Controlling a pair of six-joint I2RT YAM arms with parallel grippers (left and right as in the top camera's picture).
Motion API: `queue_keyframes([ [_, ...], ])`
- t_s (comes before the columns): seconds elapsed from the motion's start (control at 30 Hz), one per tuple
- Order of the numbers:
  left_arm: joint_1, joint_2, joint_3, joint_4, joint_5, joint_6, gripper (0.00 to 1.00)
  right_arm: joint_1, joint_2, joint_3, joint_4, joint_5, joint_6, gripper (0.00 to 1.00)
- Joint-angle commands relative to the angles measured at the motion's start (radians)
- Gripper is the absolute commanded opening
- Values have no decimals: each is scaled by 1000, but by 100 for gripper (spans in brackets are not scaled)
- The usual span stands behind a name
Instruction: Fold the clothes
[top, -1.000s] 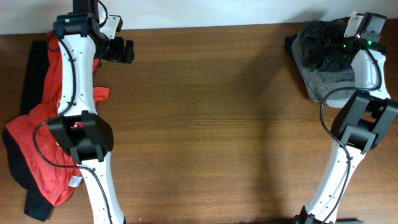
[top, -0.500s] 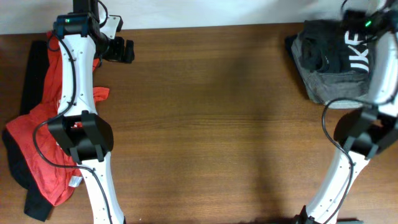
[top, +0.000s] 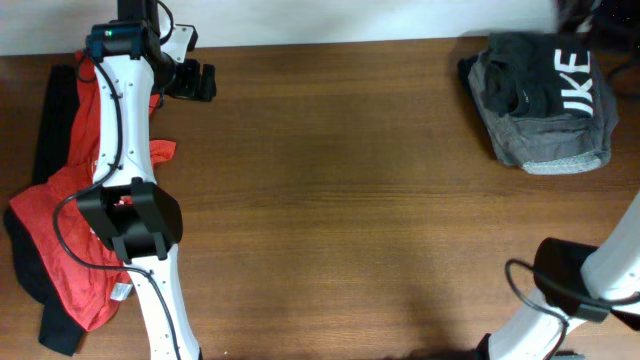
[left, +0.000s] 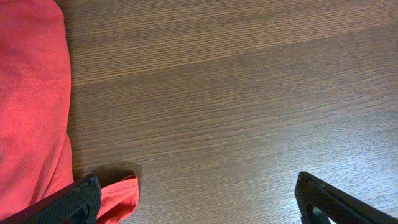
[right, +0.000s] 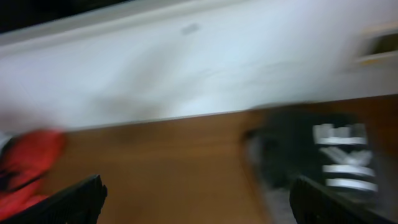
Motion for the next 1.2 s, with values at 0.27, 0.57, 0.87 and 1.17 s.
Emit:
queue_keyframes([
  [0.27,-2,9,-1,3,14,-13,99,157,-6,-10,-77,-146,31,99],
  [0.57,-3,9,-1,3,14,-13,99,158,1,-11,-140,58,-15,99],
  [0.87,-2,9,-1,3,14,-13,99,162,-86,-61,-19,71,-255,99],
  [1.17,-2,9,-1,3,14,-13,99,159,-423,-621,383,73,-296,99],
])
